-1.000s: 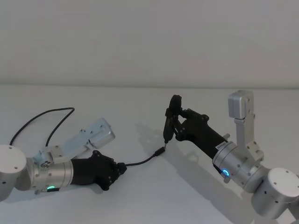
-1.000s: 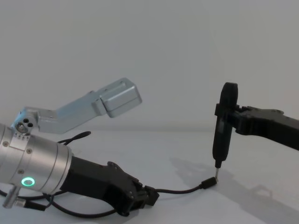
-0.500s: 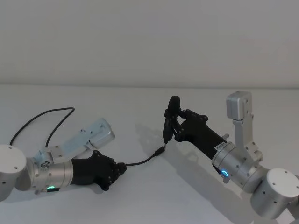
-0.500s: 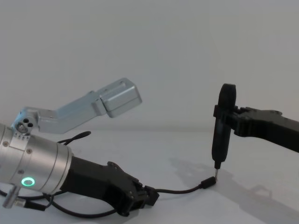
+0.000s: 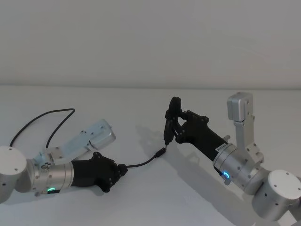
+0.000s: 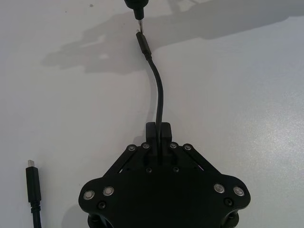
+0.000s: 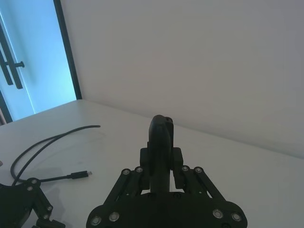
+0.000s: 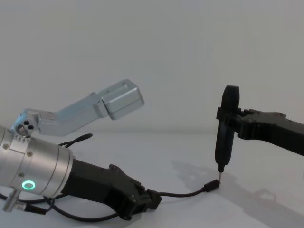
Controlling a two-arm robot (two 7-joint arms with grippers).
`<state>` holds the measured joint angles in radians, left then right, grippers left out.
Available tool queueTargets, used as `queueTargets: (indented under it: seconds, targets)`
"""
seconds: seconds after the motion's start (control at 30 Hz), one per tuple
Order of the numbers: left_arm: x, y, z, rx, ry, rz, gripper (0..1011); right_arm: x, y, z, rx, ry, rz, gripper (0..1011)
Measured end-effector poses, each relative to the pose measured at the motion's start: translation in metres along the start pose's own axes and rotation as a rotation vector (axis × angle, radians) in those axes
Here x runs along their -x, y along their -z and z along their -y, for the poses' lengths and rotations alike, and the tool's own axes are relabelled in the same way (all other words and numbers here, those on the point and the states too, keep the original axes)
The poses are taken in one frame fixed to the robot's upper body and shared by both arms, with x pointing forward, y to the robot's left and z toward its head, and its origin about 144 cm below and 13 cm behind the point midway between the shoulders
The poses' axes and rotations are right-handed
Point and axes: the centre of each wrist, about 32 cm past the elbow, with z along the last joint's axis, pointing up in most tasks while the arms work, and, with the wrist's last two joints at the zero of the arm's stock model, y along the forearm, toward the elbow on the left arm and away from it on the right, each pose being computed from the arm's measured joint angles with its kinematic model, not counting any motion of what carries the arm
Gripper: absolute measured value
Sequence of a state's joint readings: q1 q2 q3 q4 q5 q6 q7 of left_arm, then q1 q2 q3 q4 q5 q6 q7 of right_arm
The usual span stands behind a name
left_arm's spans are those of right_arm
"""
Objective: Pick up the data cable with the one hand.
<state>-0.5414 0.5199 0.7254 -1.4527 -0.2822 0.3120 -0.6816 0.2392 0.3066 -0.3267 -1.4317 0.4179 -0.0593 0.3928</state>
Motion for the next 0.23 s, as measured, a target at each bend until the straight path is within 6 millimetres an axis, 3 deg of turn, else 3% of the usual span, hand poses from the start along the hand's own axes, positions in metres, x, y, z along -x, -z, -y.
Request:
queueTargets:
  seconds: [0.23]
  targets:
    - [0.0000, 0.0000, 0.0000, 0.000, 0.000, 0.000, 49, -0.0001, 0.0002, 0.0000, 0.000, 0.000, 0.001, 274]
